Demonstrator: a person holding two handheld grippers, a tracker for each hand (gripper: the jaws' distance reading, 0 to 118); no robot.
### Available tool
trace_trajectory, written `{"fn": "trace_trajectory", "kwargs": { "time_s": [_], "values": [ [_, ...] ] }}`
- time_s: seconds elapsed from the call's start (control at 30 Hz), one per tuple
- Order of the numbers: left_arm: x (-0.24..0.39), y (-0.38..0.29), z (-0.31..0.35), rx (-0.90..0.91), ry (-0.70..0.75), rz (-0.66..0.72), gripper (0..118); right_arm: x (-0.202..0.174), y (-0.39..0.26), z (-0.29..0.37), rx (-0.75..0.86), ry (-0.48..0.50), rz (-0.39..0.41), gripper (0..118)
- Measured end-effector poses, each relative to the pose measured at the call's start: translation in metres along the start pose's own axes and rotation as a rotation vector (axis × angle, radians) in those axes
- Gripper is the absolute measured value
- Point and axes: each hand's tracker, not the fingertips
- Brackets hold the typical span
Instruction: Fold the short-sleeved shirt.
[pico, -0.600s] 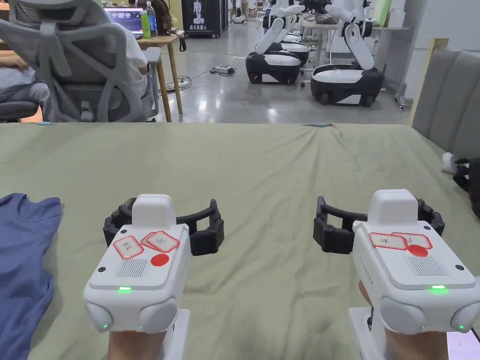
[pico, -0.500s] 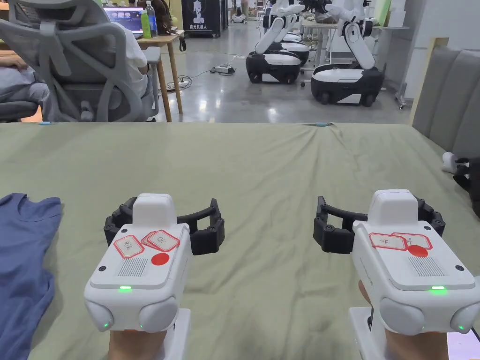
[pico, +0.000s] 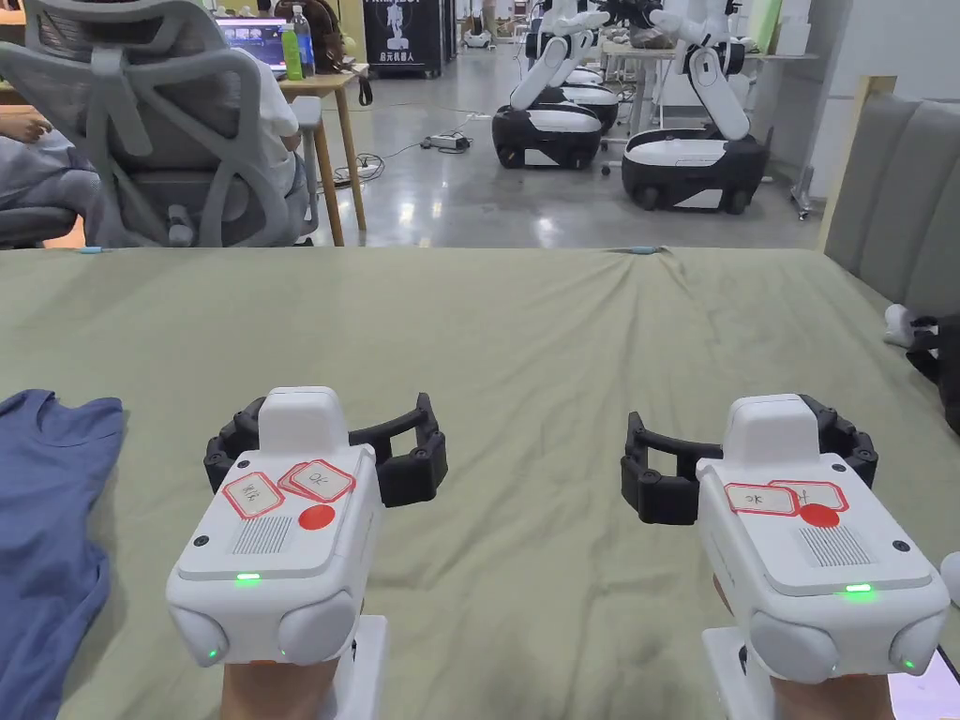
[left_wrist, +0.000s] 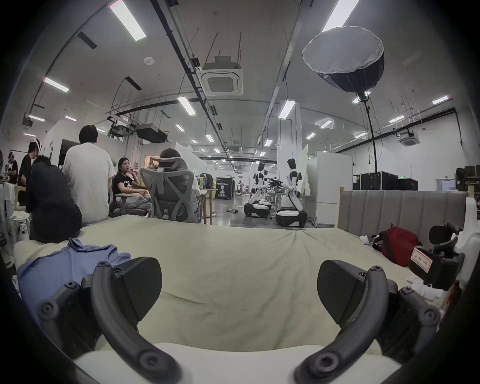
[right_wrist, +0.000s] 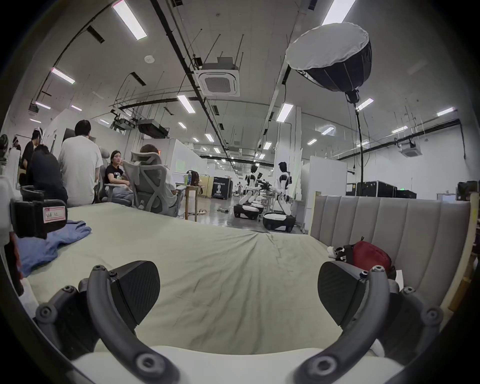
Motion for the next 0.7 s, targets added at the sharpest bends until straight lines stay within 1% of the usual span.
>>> {"fn": "trace_trajectory", "kwargs": {
  "time_s": [0.1, 0.13, 0.37, 0.43, 0.5, 0.53, 0.6, 0.7],
  "values": [
    [-0.008, -0.009, -0.008, -0.007, -0.006, -0.025, 118, 0.004, 0.003, -0.001, 0.007, -0.023, -0.019, 118],
    [-0.009, -0.010, -0.010, -0.006, -0.008, -0.034, 118, 0.001, 0.002, 0.002, 0.016, -0.027, -0.010, 118],
    [-0.008, -0.016, -0.012, 0.006, -0.007, -0.062, 118, 0.009, -0.003, -0.009, 0.015, -0.019, -0.026, 118],
    [-0.009, -0.018, -0.013, 0.014, -0.009, -0.072, 118, 0.006, -0.005, -0.006, 0.020, -0.023, -0.024, 118],
    [-0.006, -0.019, -0.012, 0.028, -0.008, -0.103, 118, 0.008, -0.005, -0.010, 0.016, -0.027, -0.033, 118],
    [-0.006, -0.021, -0.014, 0.018, 0.023, -0.131, 118, 0.002, -0.002, -0.001, 0.028, -0.009, -0.030, 118],
    [-0.005, -0.023, -0.015, 0.005, 0.055, -0.151, 118, -0.001, 0.000, 0.006, 0.027, -0.011, -0.039, 118],
    [-0.013, -0.023, -0.009, 0.052, -0.005, -0.059, 118, -0.001, -0.002, 0.006, 0.031, -0.019, -0.043, 118]
  ]
}}
